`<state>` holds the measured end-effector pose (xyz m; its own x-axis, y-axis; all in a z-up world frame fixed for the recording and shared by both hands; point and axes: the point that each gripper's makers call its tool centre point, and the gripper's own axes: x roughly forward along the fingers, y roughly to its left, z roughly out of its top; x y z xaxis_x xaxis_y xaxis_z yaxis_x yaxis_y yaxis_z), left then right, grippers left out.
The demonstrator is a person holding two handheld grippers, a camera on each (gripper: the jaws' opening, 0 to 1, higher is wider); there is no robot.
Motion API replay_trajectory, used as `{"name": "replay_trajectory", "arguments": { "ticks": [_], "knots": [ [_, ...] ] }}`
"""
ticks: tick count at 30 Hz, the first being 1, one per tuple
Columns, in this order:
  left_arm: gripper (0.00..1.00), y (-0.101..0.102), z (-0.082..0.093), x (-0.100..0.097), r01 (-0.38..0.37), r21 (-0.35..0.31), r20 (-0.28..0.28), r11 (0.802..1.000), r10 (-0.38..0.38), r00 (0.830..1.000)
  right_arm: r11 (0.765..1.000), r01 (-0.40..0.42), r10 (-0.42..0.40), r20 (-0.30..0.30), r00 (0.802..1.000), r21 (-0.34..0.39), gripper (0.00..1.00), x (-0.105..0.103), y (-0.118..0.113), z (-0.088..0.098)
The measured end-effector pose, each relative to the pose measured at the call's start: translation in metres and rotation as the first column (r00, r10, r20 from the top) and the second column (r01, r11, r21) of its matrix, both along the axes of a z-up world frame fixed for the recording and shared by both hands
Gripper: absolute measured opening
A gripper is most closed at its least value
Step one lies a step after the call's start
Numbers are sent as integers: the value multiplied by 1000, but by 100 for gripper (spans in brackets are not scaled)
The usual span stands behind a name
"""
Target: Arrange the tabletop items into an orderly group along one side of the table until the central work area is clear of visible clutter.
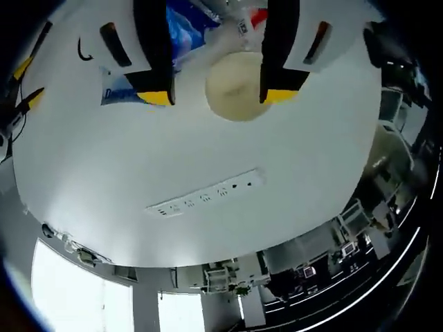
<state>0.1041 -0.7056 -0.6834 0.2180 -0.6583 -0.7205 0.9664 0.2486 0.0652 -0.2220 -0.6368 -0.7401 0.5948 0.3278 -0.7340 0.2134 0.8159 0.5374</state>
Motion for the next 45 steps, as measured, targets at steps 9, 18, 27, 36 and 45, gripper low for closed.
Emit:
{"name": "replay_trajectory", "arguments": {
  "ticks": [9,18,27,36,45],
  "knots": [
    [76,36,15,16,-104,-59,29,993,106,994,1000,1,-1,3,1000,10,54,-1,3,-1],
    [78,77,24,21,-193,-67,20,979,194,981,1000,7,-7,35,999,16,54,3,6,3],
    [78,124,24,15,-281,-54,-28,958,280,960,998,64,-64,80,995,-2,55,-5,-6,13],
    [78,163,19,0,-328,-41,-53,944,326,944,993,117,-118,84,990,12,55,-25,-2,10],
    [76,179,16,-8,-355,-48,-80,934,351,933,988,155,-155,108,982,1,55,-31,-7,20]
  ]
}}
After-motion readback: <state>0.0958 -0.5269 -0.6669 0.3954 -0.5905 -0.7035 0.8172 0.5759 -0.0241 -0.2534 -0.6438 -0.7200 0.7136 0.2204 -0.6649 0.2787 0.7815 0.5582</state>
